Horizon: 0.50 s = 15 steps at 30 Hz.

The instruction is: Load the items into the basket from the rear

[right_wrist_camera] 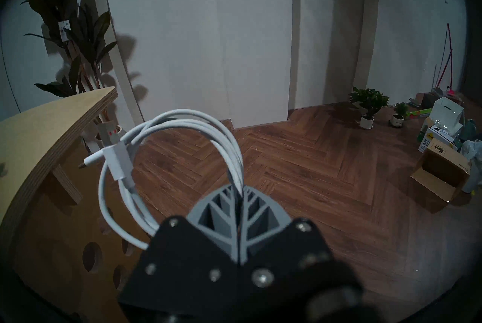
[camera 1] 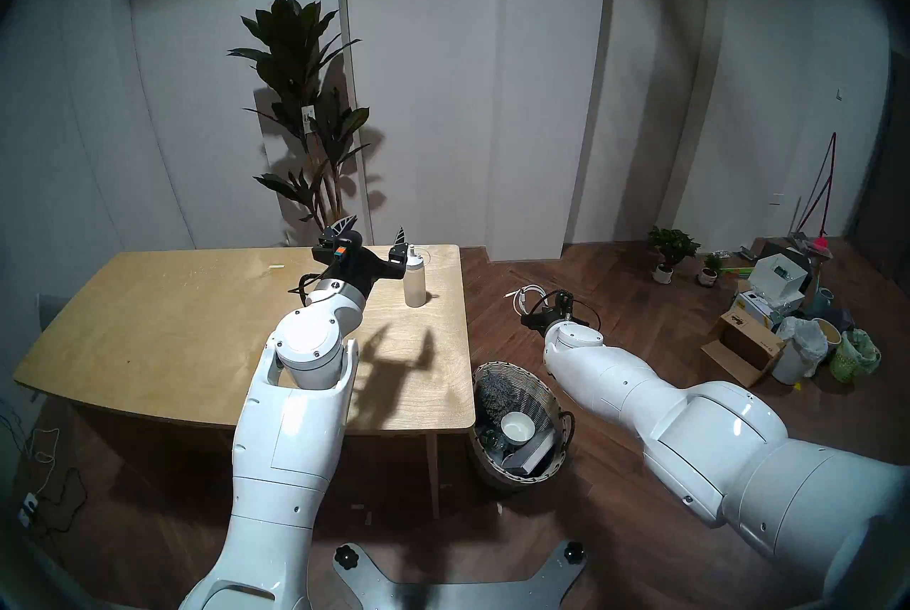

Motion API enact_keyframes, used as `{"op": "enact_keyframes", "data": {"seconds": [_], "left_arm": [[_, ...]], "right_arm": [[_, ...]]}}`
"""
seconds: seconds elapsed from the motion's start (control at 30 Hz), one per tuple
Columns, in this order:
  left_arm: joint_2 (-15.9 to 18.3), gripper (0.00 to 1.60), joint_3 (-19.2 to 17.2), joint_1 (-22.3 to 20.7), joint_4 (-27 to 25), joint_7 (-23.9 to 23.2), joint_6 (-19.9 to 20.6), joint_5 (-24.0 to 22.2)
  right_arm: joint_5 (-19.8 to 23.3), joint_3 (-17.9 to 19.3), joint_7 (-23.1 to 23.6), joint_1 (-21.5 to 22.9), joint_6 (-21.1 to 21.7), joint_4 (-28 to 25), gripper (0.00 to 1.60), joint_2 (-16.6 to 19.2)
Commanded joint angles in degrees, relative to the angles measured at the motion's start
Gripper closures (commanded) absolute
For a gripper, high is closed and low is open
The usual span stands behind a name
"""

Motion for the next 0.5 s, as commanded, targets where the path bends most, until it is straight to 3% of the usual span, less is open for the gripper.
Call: {"op": "enact_keyframes", "data": {"seconds": [0.0, 0.47], "left_arm": [[0.31, 0.0, -0.16, -0.74, -1.18, 0.1, -0.73, 0.18], [0.5, 0.0, -0.3, -1.22, -0.66, 0.27, 0.14, -0.15]], "right_arm": [[0.17, 0.42, -0.88, 3.31, -1.44, 2.66, 1.6, -3.39], [-0.74, 0.37, 1.43, 4.08, -4.45, 8.79, 1.6, -4.22]]}}
